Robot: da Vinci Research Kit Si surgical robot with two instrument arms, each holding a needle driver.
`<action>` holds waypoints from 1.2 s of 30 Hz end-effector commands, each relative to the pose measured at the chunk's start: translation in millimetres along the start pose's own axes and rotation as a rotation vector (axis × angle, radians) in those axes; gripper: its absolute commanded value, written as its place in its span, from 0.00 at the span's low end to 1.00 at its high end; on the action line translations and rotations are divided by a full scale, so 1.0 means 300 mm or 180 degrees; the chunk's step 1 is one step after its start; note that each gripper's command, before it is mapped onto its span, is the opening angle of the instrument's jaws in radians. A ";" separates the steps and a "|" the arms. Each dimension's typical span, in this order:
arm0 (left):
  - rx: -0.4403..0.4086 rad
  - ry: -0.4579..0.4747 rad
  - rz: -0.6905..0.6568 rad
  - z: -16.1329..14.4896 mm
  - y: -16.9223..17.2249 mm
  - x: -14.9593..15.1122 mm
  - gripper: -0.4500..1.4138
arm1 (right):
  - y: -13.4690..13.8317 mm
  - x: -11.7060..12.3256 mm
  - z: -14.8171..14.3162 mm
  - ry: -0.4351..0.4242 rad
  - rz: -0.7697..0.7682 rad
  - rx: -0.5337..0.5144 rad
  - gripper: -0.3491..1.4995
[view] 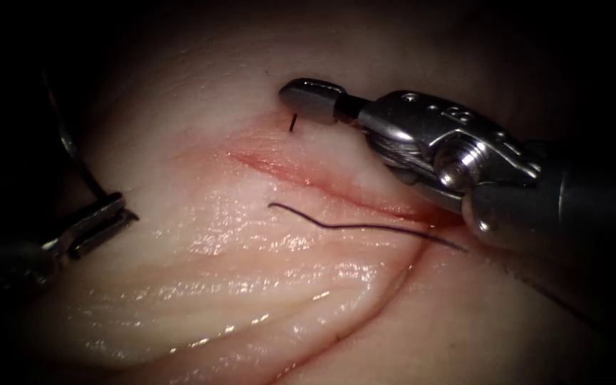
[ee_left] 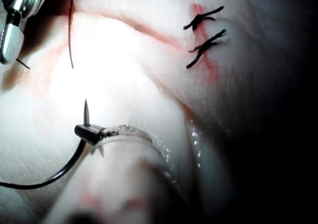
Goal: Wound Closure
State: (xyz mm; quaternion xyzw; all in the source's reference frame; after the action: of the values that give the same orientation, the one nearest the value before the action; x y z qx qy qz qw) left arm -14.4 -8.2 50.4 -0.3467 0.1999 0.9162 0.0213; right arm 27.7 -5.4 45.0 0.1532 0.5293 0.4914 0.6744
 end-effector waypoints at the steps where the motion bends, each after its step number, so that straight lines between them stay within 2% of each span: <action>1: 0.0000 0.0003 0.0000 0.002 0.001 0.000 0.00 | -0.0008 0.0020 0.0025 0.0021 -0.0022 0.0012 0.00; 14: 0.0000 0.0003 0.0001 0.002 0.001 0.000 0.00 | -0.0007 0.0074 0.0010 0.0099 -0.0049 0.0015 0.00; 29: 0.0001 0.0002 0.0000 0.002 0.001 0.000 0.00 | -0.0037 0.0173 -0.0029 0.0198 -0.0132 0.0029 0.00; 36: 0.0001 0.0002 0.0000 0.002 0.001 0.000 0.00 | -0.0036 0.0178 -0.0033 0.0195 -0.0126 0.0031 0.00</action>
State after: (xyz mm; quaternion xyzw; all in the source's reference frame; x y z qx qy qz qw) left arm -14.4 -8.2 50.4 -0.3466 0.1998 0.9162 0.0212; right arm 26.4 -2.1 40.5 0.1310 0.5540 0.4806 0.6671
